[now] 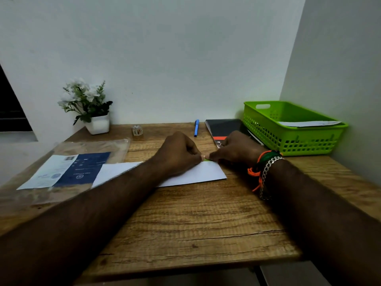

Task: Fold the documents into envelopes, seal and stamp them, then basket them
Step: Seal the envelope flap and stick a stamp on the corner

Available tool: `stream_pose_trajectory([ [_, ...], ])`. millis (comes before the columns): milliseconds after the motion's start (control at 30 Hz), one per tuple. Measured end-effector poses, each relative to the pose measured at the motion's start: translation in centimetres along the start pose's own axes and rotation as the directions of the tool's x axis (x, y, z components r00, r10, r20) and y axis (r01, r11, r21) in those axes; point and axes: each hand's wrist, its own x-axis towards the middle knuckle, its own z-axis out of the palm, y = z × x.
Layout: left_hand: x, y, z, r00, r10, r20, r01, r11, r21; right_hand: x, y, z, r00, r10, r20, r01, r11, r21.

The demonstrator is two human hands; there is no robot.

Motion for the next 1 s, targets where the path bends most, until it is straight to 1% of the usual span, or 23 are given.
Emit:
stream_pose_trajectory([
  [200, -0.2, 0.1, -0.3, 0.998, -0.043, 0.038, 0.044, 0.999, -0.032, 0.3, 0.3, 0.1, 0.998, 0.006, -0.06, -0.005, 1.0, 0.01],
  [300, -0.4, 0.1, -0.2, 0.998, -0.05, 0.037, 0.052, 0.998, -0.035, 0.4, 0.3, 0.2, 0.998, -0.004, -0.056, 0.006, 1.0, 0.022],
  [467, -0.5, -0.1, 0.0, 0.999, -0.039, 0.007, 0.039, 0.999, -0.02, 0.2, -0.1, 0.7, 0.998, -0.022, -0.061, 0.014, 0.991, -0.134],
  [667, -1.3, 0.0, 0.0, 1.0, -0.004, -0.027, 0.004, 1.0, -0.019, -0.2, -0.6, 0.8, 0.999, -0.013, -0.036, 0.008, 0.99, -0.143],
  [733, -1.3, 0.0, 0.0, 1.0, -0.003, -0.024, 0.003, 1.0, -0.007, -0.2, -0.5, 0.7, 1.0, -0.008, -0.019, 0.005, 0.994, -0.111],
  [867, -1.6, 0.3, -0.2, 0.999, -0.023, -0.024, 0.024, 1.0, 0.02, -0.5, -0.1, -0.4, 0.999, 0.005, 0.043, -0.006, 1.0, 0.019],
  [933, -2.1, 0.7, -0.6, 0.999, -0.038, -0.004, 0.039, 0.999, 0.03, -0.9, 0.0, -0.9, 0.997, 0.002, 0.077, -0.009, 0.996, 0.093],
  [1000, -3.0, 1.4, -1.3, 0.999, -0.042, 0.025, 0.041, 0.998, 0.058, -1.4, -0.1, -1.1, 0.997, 0.01, 0.083, -0.022, 0.989, 0.143],
])
